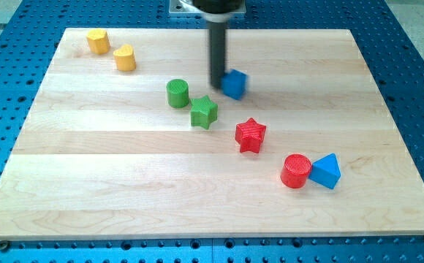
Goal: Move the blue blocks to the bottom right of the board
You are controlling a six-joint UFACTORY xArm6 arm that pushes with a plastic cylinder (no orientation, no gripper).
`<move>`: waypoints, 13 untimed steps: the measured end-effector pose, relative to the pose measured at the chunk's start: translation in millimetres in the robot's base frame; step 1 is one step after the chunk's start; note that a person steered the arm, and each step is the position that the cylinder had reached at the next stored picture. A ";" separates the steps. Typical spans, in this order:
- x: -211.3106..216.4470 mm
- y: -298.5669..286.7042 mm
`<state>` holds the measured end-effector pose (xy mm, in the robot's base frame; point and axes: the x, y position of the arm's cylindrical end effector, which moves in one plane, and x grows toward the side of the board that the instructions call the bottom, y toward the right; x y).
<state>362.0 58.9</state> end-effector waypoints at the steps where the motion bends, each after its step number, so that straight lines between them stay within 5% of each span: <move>1: 33.4 27.0; 3: 12.8 75.2; 5: 104.6 144.6; 6: 108.7 176.3; 7: 156.2 164.7; 8: 148.5 193.8; 9: 129.2 125.9; 11: 173.2 113.0; 13: 164.3 71.0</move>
<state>526.3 129.8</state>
